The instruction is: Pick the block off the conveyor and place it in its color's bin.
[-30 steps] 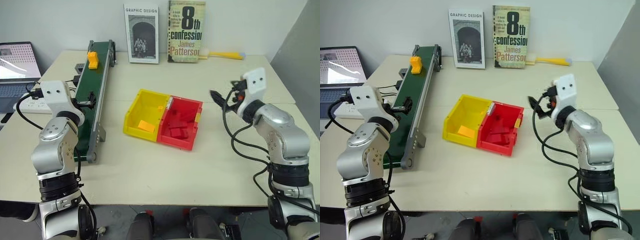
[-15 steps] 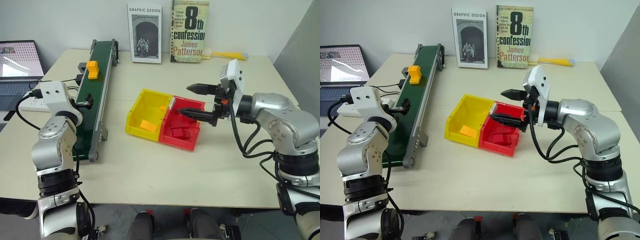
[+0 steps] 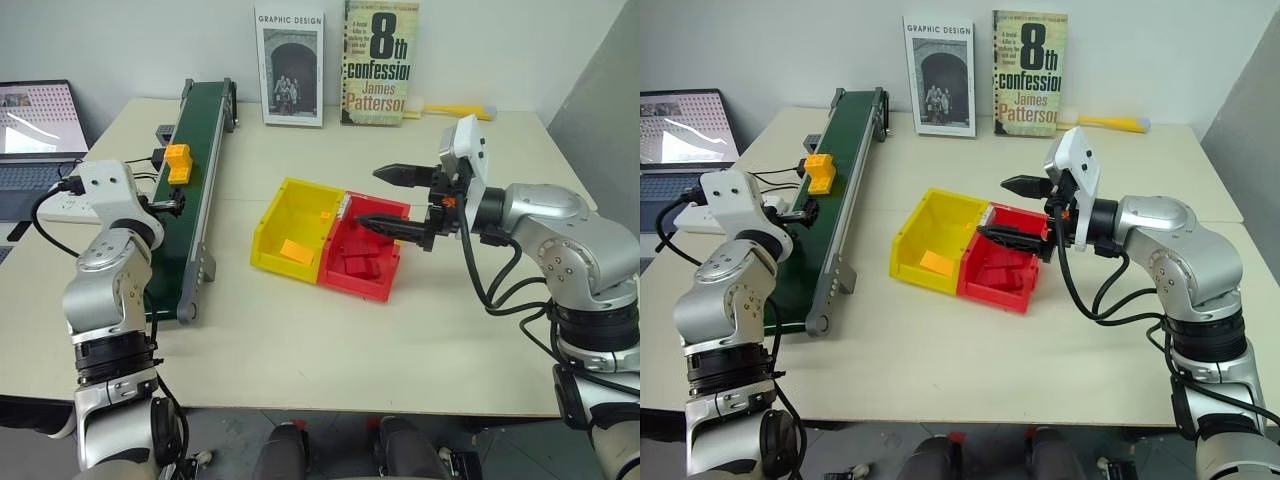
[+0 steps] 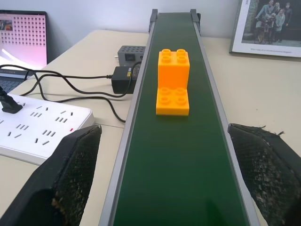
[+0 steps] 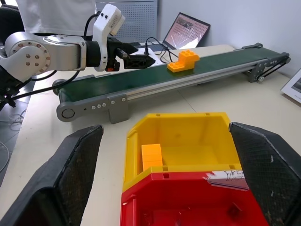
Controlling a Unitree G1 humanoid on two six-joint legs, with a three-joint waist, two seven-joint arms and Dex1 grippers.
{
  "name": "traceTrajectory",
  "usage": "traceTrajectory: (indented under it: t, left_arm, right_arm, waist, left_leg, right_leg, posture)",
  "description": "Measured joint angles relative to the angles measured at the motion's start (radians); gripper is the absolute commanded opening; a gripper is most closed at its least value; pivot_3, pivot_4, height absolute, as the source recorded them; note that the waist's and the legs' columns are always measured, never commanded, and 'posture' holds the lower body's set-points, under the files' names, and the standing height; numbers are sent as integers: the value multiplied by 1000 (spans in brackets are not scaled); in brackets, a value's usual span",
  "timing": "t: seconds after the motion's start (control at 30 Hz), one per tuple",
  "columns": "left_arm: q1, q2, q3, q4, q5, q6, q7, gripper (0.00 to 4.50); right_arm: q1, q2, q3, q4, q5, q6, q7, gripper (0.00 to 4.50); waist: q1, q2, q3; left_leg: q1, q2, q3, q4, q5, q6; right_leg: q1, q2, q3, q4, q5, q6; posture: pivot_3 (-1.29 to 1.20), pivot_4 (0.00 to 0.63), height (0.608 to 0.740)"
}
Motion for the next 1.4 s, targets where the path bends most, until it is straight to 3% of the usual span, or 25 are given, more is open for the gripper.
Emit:
traceTrajectory:
  t: [0.43,0.93,1.2,1.3,1.4]
  left_arm:
    - [-23,6,-1,50,6,-9,1,4494]
    - [-22,-33,29,34,-59,70,27,1624]
    - [-65,-20,18,1,-91,141,-5,1543]
    - [-133,27,-81,-27,-115,187,-128,1543]
    - [-184,38,-192,-69,-151,208,-263,1543]
  right_arm:
    - [2,-9,-9,-15,8,18,-23,4500]
    - [2,-13,-10,-13,18,18,-27,4500]
    - [1,-47,-9,-14,14,18,-41,4500]
    - [-4,-126,19,-37,-33,30,-43,4500]
    - [-9,-135,23,-78,-30,77,-54,4500]
  waist:
    - [0,0,0]
    - [0,0,0]
    - [3,0,0]
    - [8,0,0]
    - [3,0,0]
  left_leg:
    - [0,0,0,0,0,0]
    - [0,0,0,0,0,0]
    - [-1,0,-1,0,0,-1]
    - [-1,-1,-1,0,1,-2]
    - [-1,-1,0,0,2,-3]
  right_leg:
    - [0,0,0,0,0,0]
    - [0,0,0,0,0,0]
    - [0,0,-1,0,0,0]
    - [0,0,-2,-2,0,0]
    - [0,0,-1,-2,0,0]
  posture:
    - [0,150,740]
    - [0,150,740]
    - [0,150,740]
    - [0,150,740]
    - [0,150,740]
